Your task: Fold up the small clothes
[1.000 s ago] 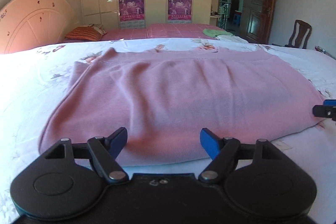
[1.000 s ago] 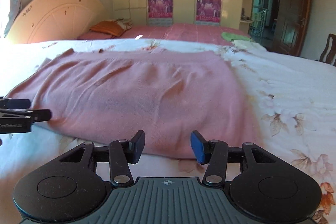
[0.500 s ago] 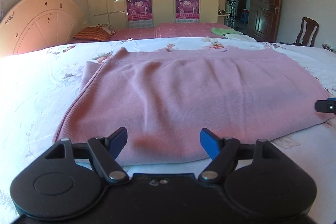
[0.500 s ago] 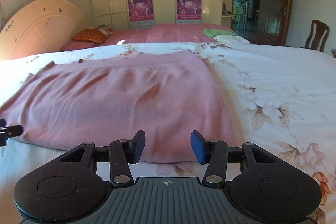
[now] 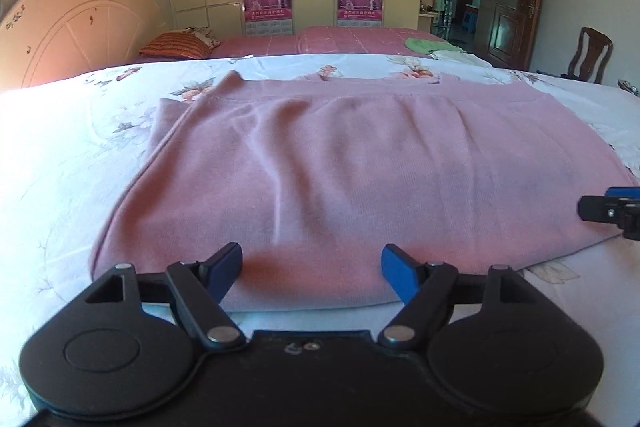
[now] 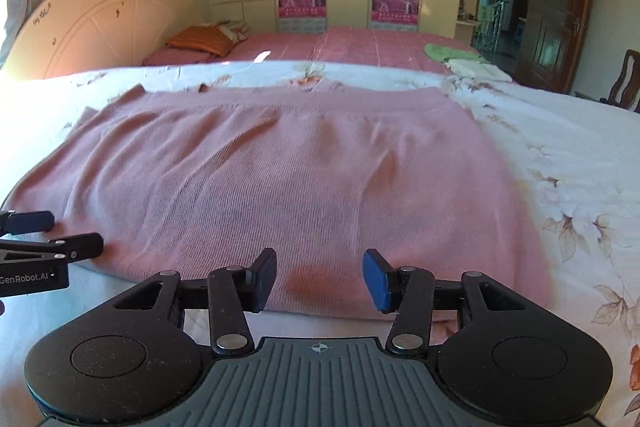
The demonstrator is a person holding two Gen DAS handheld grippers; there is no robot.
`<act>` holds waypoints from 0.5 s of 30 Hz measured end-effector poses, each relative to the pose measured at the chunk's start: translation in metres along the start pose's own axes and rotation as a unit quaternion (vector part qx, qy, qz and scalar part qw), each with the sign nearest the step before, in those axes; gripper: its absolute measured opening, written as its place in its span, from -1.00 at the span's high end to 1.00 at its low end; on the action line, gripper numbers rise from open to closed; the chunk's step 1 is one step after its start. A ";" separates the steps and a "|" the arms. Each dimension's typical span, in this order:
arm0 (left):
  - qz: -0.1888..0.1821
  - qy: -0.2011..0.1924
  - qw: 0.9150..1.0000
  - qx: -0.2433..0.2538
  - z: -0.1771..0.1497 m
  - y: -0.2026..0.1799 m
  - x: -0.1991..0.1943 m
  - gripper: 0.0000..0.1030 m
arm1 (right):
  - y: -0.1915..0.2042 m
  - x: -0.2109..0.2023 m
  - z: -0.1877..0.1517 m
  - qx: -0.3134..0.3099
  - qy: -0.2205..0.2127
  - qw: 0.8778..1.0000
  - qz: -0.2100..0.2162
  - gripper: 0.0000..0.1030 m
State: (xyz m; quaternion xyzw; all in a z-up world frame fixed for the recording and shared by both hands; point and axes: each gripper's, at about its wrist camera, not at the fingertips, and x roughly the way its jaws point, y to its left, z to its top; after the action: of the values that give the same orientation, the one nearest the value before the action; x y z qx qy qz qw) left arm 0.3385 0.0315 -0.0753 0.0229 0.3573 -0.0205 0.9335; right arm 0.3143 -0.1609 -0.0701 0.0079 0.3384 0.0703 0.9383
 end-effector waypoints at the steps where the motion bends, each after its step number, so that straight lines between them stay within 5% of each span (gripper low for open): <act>1: 0.005 0.006 1.000 -0.010 -0.002 0.007 0.002 -0.48 | -0.004 0.002 -0.002 0.003 0.003 1.000 -0.010 0.06; 4: 0.007 0.001 0.999 -0.037 -0.007 0.029 0.002 -0.52 | -0.026 0.011 -0.009 0.027 0.026 0.998 -0.059 0.06; 10: 0.009 -0.005 0.995 -0.104 -0.012 0.059 -0.027 -0.47 | -0.050 -0.016 -0.007 0.075 0.002 0.997 -0.023 0.06; 12: -0.008 -0.002 0.987 -0.162 -0.021 0.069 -0.037 -0.43 | -0.052 -0.027 -0.007 0.086 -0.004 0.996 -0.010 0.06; 15: -0.066 -0.005 0.963 -0.261 -0.044 0.082 -0.039 -0.42 | -0.048 -0.043 -0.006 0.099 -0.018 0.995 0.027 0.20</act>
State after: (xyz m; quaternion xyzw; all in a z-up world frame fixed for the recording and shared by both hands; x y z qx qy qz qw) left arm 0.2844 0.1163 -0.0793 -0.2457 0.3463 0.0114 0.9053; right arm 0.2836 -0.2146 -0.0506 0.1114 0.3262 0.0616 0.9367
